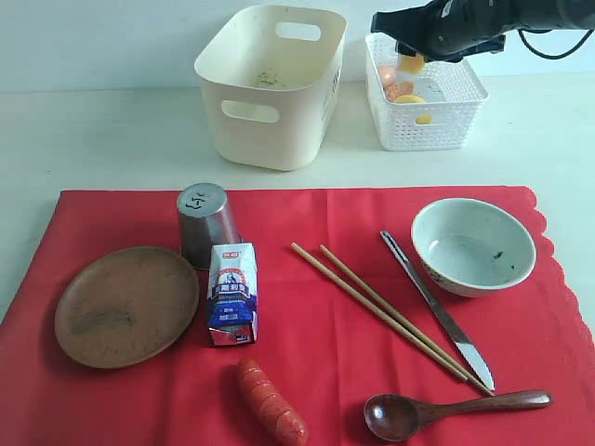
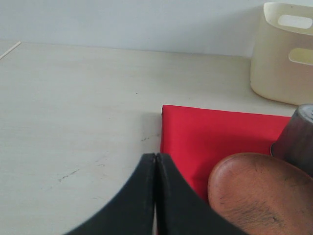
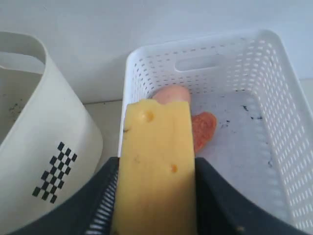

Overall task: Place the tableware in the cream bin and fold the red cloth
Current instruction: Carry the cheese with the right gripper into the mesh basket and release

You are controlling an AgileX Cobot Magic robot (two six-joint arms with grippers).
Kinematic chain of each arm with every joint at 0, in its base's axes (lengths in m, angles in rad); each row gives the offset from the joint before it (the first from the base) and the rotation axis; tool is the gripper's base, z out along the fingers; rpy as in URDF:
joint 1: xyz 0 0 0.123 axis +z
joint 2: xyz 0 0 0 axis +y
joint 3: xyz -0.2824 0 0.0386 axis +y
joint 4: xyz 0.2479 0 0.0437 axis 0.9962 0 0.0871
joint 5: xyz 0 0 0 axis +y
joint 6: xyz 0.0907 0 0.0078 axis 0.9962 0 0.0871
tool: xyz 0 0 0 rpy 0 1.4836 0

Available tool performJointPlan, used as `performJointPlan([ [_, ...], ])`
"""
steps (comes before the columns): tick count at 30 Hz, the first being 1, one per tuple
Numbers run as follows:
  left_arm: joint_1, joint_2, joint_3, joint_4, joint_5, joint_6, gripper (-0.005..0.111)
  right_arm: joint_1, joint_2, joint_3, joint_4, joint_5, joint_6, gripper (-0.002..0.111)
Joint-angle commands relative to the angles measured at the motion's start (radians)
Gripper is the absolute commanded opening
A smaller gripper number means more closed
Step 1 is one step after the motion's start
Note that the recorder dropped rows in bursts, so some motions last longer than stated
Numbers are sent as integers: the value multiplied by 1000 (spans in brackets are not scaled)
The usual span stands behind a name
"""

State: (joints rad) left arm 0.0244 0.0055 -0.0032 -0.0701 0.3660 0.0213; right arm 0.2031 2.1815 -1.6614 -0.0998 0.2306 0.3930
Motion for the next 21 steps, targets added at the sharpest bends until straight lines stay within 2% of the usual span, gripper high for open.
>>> performJointPlan([
  [1,-6,-5,3,2,-12,3,2,-5,28,-54,-12,-24,-7,0],
  [14,-6,-5,3,2,-12,3,2,-5,36,-63,-17,-89,-14,0],
  [17,-6,-5,3,2,-12,3,2,-5,62,-63,-17,-56,-158,0],
  [21,-6,-5,3,2,-12,3,2,-5,71,-63,-10,-45,-164,2],
])
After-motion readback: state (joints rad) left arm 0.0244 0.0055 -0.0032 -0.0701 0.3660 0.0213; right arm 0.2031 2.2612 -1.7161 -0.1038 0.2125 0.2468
